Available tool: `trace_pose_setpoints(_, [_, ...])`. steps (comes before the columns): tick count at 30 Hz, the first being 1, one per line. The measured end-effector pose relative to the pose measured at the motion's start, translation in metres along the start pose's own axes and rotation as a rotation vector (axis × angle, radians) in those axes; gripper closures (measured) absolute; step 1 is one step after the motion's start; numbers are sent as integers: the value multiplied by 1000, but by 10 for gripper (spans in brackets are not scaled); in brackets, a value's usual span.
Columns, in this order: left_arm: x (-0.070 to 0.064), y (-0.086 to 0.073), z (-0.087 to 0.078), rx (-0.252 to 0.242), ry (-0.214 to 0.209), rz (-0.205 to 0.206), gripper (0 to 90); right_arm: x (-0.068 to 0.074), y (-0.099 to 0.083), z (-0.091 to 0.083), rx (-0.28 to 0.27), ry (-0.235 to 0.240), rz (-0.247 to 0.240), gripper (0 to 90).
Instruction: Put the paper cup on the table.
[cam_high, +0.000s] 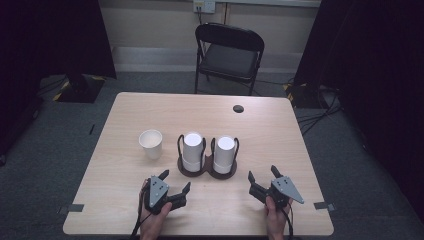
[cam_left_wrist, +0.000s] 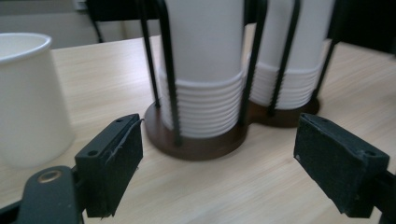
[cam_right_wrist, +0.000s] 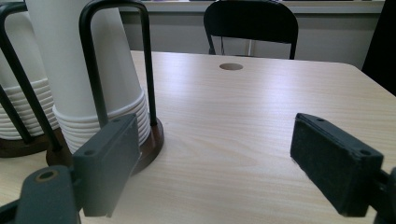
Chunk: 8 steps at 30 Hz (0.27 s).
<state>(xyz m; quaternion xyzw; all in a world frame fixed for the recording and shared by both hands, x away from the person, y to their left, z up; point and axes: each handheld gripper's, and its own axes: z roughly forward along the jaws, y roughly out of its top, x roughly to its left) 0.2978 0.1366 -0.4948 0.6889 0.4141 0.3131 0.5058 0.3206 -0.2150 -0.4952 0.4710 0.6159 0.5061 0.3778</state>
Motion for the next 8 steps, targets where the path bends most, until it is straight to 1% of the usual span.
trace_pose_setpoints(1, [0, -1, -2, -14, 6, 0, 161, 0, 0, 0, 1, 0, 0, 152])
trace_pose_setpoints(2, [1, -2, -3, -26, 10, -17, 155, 0, 0, 0, 1, 0, 0, 152])
trace_pose_setpoints(4, [3, -2, -4, -36, 14, -35, 156, 0, 0, 0, 2, -4, -1, 152])
trace_pose_setpoints(5, [3, -2, -3, -34, 12, -34, 156, 1, 0, 0, 7, -7, -5, 153])
trace_pose_setpoints(7, [2, -2, -4, -39, 18, -21, 157, 3, 1, 2, 21, -24, -18, 153])
trace_pose_setpoints(8, [0, -2, -5, -47, 34, -11, 156, 3, 1, 3, 32, -35, -15, 160])
